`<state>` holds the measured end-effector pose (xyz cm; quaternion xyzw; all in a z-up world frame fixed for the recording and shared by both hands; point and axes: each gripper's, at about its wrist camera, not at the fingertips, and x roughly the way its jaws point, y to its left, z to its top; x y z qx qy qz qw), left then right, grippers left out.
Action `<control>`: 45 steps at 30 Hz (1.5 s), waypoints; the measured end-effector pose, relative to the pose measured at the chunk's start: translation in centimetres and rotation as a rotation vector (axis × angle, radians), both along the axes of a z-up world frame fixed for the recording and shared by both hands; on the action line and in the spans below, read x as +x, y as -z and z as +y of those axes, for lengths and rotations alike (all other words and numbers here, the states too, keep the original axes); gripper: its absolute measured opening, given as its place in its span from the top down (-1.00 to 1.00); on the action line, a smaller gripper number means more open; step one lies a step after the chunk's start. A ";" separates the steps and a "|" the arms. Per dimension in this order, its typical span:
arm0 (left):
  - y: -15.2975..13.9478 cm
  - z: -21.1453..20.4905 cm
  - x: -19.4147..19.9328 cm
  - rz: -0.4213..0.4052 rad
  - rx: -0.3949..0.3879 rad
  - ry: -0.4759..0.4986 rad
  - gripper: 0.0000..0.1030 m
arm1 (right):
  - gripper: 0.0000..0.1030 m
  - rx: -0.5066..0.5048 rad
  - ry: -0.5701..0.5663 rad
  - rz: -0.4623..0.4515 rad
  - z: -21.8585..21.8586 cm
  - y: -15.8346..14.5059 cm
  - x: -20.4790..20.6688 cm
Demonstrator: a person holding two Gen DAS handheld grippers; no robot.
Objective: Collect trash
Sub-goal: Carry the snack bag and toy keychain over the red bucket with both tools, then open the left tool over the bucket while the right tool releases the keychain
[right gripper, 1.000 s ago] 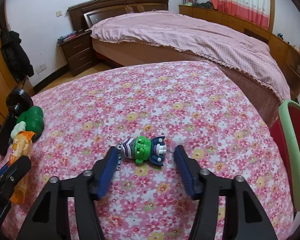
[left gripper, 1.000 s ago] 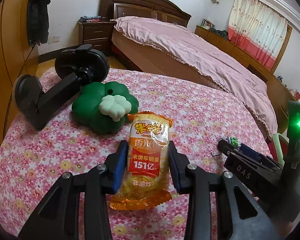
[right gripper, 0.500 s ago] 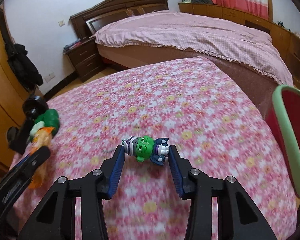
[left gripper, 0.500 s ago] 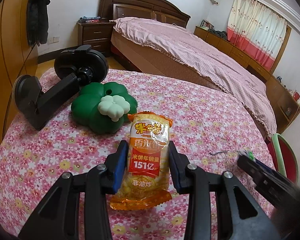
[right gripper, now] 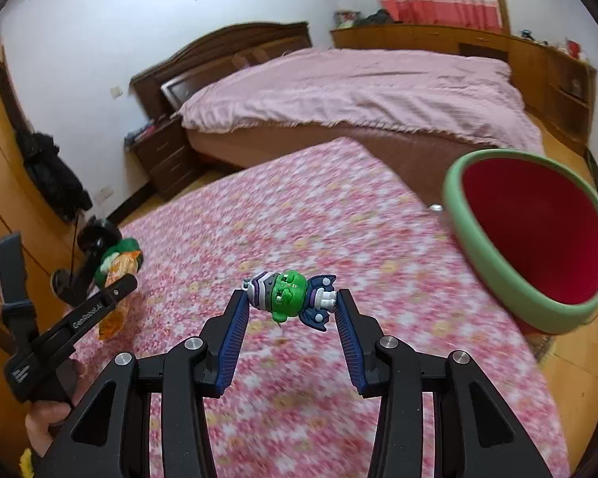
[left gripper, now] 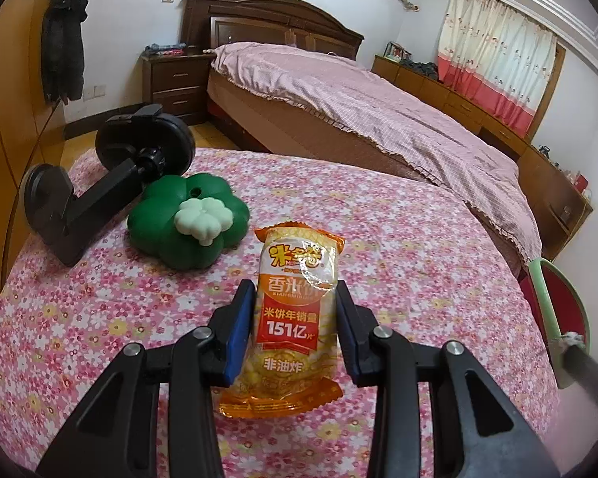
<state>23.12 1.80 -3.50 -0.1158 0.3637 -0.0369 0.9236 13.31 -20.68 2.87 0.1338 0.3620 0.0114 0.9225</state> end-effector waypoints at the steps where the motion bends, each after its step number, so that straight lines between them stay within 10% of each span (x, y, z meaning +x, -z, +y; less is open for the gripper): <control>1: -0.1 -0.2 -0.1 -0.003 0.005 0.004 0.24 | 0.12 0.005 0.011 -0.007 -0.4 -0.3 -0.5; 30: -5.6 -20.3 -0.8 0.015 -0.023 0.439 0.24 | 0.12 0.148 0.358 -0.101 -21.3 -0.5 -5.1; 45: -2.7 -33.1 0.2 0.030 -0.015 0.668 0.24 | 0.12 0.209 0.393 -0.061 -26.2 2.4 -5.1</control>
